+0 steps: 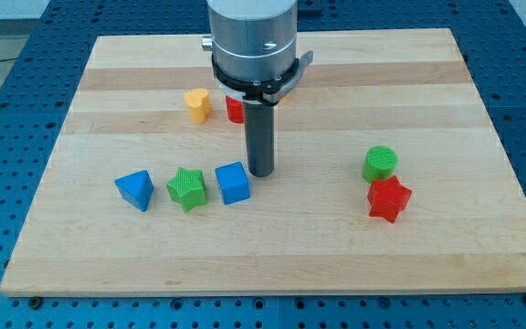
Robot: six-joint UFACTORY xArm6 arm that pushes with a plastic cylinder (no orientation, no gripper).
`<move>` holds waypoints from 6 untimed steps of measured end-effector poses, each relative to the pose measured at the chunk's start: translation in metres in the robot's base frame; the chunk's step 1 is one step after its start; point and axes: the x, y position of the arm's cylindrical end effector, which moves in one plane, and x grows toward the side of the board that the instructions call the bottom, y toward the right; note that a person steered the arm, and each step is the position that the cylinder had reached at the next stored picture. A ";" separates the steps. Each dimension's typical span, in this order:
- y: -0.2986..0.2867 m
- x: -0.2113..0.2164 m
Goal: Reposition the red star above the green circle
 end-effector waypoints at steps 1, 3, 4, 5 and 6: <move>-0.023 -0.015; -0.082 -0.069; -0.088 -0.094; -0.062 -0.113; -0.023 -0.114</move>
